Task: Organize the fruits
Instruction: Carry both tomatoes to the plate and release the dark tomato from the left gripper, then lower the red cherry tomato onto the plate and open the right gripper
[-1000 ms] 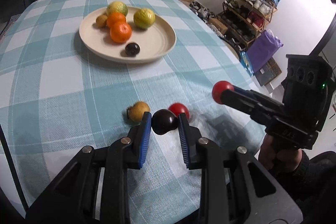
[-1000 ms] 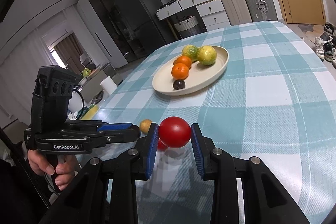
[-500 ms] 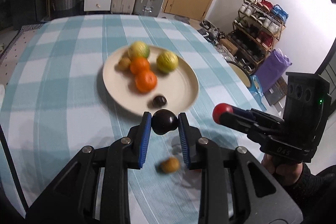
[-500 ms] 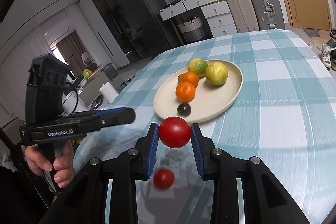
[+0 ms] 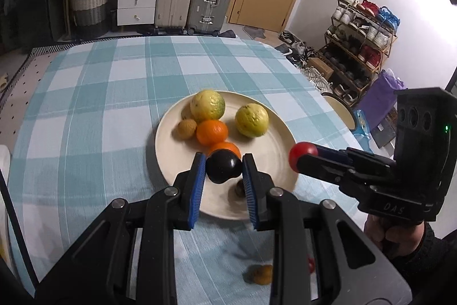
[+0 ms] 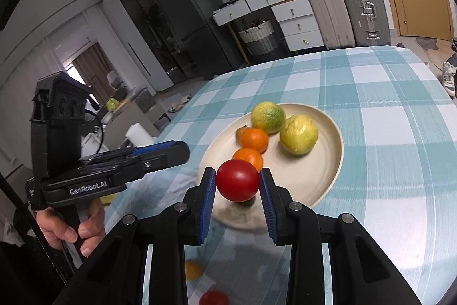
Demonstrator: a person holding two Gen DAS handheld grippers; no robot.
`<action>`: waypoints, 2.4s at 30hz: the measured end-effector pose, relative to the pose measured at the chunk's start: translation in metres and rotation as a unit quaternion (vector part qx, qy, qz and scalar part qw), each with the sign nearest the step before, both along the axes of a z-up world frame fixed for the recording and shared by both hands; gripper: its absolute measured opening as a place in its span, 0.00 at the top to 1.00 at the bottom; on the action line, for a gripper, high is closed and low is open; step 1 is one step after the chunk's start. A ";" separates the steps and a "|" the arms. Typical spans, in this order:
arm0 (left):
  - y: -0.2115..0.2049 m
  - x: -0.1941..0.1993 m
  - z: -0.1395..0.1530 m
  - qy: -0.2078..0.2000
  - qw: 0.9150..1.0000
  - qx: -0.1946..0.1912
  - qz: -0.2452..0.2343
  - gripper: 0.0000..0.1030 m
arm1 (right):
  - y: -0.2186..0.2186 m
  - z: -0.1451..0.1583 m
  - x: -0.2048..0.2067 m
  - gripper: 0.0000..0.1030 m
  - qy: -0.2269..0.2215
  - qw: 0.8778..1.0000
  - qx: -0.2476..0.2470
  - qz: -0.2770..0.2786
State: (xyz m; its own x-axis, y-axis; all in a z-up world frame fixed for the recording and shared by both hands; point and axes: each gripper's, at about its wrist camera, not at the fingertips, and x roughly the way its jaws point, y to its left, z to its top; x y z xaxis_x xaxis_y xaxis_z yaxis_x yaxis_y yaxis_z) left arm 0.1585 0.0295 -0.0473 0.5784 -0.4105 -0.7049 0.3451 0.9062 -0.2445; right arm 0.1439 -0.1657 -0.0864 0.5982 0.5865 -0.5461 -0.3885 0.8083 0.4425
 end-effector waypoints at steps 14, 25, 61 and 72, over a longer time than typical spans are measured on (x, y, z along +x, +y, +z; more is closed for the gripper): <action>0.006 0.048 -0.023 0.035 0.999 -0.018 0.017 0.77 | 0.015 -0.006 0.044 0.69 0.020 0.999 -0.040 -0.014; 0.012 0.062 -0.041 0.052 0.998 -0.029 0.020 0.77 | 0.024 -0.014 0.055 0.69 0.040 0.998 -0.047 -0.024; 0.013 0.041 -0.006 0.020 0.998 -0.048 0.043 0.47 | -0.010 0.025 0.008 0.50 -0.034 0.997 -0.013 -0.065; 0.004 0.006 0.014 -0.021 0.997 -0.025 0.073 0.23 | -0.014 0.031 -0.022 0.28 -0.062 0.995 -0.018 -0.071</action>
State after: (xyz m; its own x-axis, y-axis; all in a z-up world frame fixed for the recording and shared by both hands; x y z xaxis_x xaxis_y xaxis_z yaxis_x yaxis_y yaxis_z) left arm 0.1641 0.0335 -0.0337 0.6635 -0.3542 -0.6590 0.2216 0.9344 -0.2791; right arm 0.1220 -0.1799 -0.0558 0.7374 0.4733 -0.4819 -0.3199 0.8731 0.3680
